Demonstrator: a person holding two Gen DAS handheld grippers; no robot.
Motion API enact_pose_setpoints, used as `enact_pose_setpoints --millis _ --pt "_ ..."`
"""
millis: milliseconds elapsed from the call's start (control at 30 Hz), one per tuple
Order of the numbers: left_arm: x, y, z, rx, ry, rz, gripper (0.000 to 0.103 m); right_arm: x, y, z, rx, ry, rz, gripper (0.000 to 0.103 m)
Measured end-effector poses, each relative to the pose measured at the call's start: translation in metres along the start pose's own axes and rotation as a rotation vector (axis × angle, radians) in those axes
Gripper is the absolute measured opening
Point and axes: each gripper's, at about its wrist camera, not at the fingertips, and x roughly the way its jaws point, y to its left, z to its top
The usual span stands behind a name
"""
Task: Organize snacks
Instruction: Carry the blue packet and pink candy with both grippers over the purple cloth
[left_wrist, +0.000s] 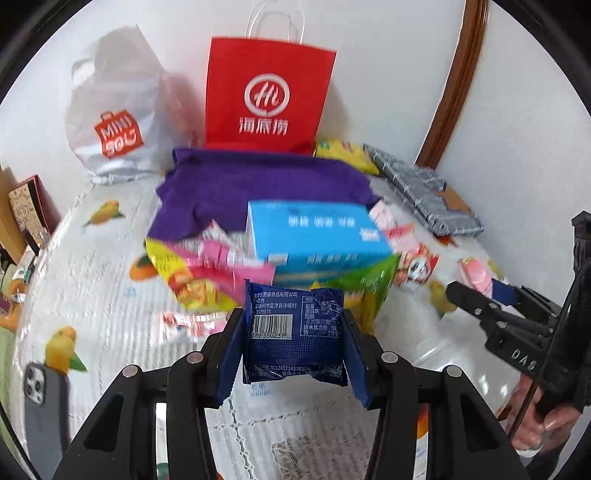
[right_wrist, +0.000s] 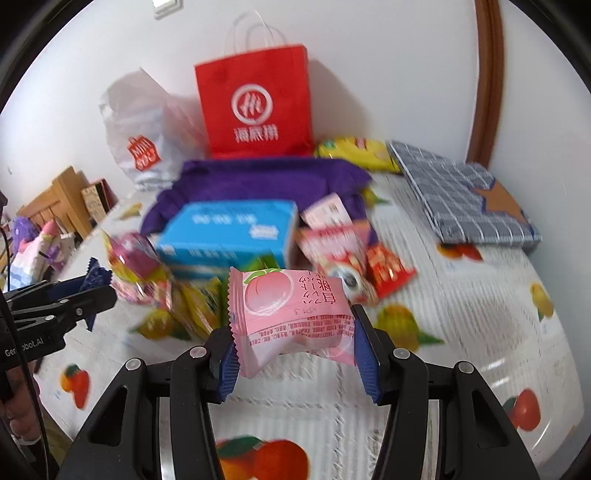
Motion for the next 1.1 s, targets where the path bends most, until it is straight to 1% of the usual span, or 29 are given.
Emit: enact_pose_setpoints --millis 233,400,633,833,967,1100 --pt "-0.025 -0.002 0.044 0.006 -0.073 0.015 0.047 -0.014 0.015 0.049 -0.009 -0.064 -0.009 0.053" --pt "-0.026 0.003 0.077 -0.002 -0.101 0.013 0.047 -0.014 0.021 0.087 -0.019 -0.093 -0.026 0.053" --pt "-0.015 0.007 0.123 -0.005 -0.117 0.015 0.047 -0.003 0.022 0.132 -0.035 -0.121 -0.034 0.053" --pt "0.001 0.013 0.161 -0.018 -0.123 0.016 0.047 0.019 0.021 0.169 -0.053 -0.130 -0.024 0.053" --pt "0.018 0.020 0.184 -0.041 -0.121 0.021 0.047 0.039 0.021 0.193 -0.053 -0.135 -0.017 0.053" --pt "0.044 0.031 0.196 -0.064 -0.093 0.035 0.047 0.065 0.023 0.210 -0.063 -0.129 -0.005 0.053"
